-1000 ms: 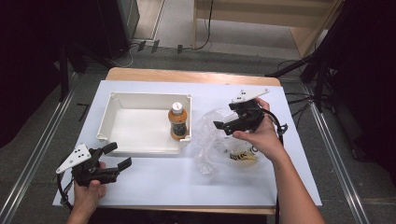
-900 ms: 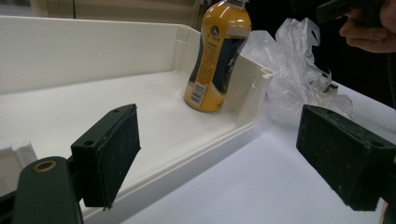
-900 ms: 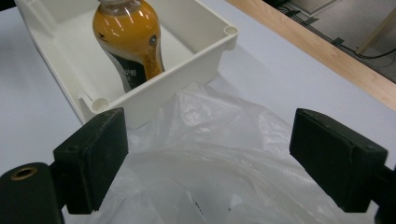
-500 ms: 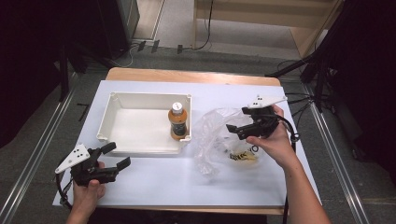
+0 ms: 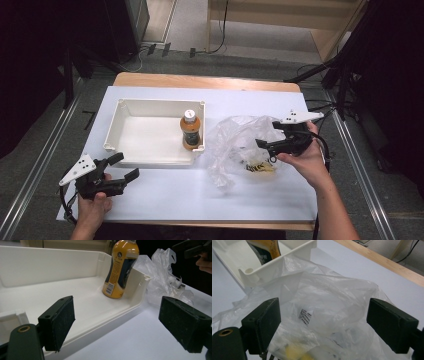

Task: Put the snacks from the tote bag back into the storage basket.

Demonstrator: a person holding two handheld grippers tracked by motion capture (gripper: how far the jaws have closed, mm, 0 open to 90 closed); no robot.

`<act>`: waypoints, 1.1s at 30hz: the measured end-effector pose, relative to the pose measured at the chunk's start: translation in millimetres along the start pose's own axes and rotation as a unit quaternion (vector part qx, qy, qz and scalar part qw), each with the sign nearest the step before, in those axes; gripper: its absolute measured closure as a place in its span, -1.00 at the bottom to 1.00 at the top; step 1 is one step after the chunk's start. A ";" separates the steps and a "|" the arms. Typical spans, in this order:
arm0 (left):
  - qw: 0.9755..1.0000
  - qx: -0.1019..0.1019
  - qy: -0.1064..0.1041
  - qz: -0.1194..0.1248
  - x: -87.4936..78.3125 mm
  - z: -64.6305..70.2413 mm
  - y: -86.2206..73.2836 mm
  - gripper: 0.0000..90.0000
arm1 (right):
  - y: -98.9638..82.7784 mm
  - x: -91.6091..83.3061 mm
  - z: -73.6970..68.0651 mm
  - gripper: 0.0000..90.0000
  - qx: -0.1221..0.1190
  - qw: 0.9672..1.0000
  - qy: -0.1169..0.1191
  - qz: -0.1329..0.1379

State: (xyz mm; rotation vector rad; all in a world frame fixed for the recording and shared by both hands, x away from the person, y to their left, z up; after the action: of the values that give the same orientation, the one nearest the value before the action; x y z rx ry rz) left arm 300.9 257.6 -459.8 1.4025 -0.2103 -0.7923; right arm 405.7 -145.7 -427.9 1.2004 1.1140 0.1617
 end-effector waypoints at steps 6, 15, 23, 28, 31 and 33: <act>1.000 0.000 0.000 0.001 -0.3 -0.4 -0.2 -0.70 | -13.0 -7.6 4.4 -0.72 0.013 1.000 -0.002 0.005; 1.000 -0.001 0.002 0.002 -1.7 -1.6 0.1 -0.70 | -25.9 -22.7 10.8 -0.71 0.030 0.999 -0.007 0.033; 1.000 -0.003 0.003 0.003 -2.4 -2.9 0.1 -0.70 | -32.9 -30.9 12.7 -0.71 0.033 0.999 -0.005 0.043; 1.000 -0.003 0.004 0.004 -3.0 -3.9 0.3 -0.70 | -40.4 -35.5 16.2 -0.71 0.040 0.998 -0.007 0.047; 1.000 -0.002 0.005 0.003 -2.8 -4.3 0.1 -0.70 | -45.3 -39.1 17.9 -0.71 0.044 0.998 -0.007 0.051; 1.000 -0.002 0.006 0.002 -3.0 -5.2 -0.1 -0.70 | -48.3 -41.6 19.3 -0.71 0.046 0.998 -0.008 0.053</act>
State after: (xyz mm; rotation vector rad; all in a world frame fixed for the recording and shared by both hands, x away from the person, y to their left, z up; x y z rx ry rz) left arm 301.7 263.5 -459.9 1.4020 -0.2029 -0.7800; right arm 378.6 -204.7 -442.9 1.3409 1.0538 0.1828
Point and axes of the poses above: each handheld gripper's, and its own axes: x roughly forward along the jaws, y roughly out of its top, z roughly to its right, the point moved 10 cm from there along x, roughly forward along the jaws, and after that the axes turned 3 degrees about y, right-handed, at the moved point
